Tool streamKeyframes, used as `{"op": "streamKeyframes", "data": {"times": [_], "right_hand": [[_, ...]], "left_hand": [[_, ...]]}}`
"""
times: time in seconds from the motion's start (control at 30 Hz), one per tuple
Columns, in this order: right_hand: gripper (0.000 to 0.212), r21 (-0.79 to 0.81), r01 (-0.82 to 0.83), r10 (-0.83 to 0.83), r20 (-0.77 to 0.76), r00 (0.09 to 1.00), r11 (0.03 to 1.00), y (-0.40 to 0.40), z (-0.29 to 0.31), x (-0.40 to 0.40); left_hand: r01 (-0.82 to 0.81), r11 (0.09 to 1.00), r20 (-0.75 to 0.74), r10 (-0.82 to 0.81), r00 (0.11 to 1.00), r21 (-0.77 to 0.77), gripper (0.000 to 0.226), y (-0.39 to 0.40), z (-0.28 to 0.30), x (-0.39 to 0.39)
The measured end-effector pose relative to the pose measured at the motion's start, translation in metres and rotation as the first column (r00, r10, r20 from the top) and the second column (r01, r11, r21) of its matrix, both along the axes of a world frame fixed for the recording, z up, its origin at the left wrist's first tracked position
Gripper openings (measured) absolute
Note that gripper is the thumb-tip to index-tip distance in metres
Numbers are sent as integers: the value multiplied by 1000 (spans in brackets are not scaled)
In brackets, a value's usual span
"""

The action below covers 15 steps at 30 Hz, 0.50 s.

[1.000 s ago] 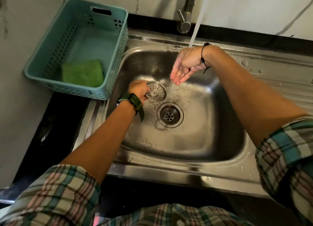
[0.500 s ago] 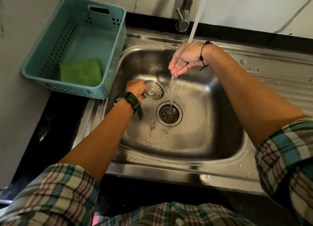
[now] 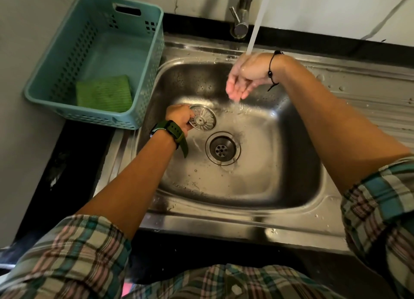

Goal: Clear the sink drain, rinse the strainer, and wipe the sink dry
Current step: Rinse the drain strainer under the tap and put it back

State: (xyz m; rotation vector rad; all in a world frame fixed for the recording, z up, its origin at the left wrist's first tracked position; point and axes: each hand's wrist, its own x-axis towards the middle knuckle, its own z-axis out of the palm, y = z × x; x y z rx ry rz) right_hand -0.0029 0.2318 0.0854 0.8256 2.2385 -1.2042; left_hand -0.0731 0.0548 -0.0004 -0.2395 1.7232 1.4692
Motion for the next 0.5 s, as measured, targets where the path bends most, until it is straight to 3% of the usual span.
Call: {"op": "streamKeyframes", "data": {"times": [0.07, 0.13, 0.27, 0.4, 0.5], "right_hand": [[22, 27, -26, 25, 35, 999, 999, 0, 1, 1], [23, 105, 27, -25, -22, 999, 994, 0, -2, 0], [24, -143, 17, -23, -39, 999, 990, -1, 2, 1], [25, 15, 42, -41, -41, 998, 999, -2, -2, -2], [26, -121, 6, -6, 2, 1000, 993, -4, 0, 0]], "left_hand": [[3, 1000, -2, -3, 1000, 3, 38, 0, 1, -1], [5, 1000, -1, -5, 1000, 9, 37, 0, 0, -2], [9, 1000, -12, -9, 1000, 0, 38, 1, 0, -1], [7, 1000, -3, -7, 1000, -2, 37, 1, 0, -3], [1, 1000, 0, -1, 1000, -4, 38, 1, 0, -4]]}}
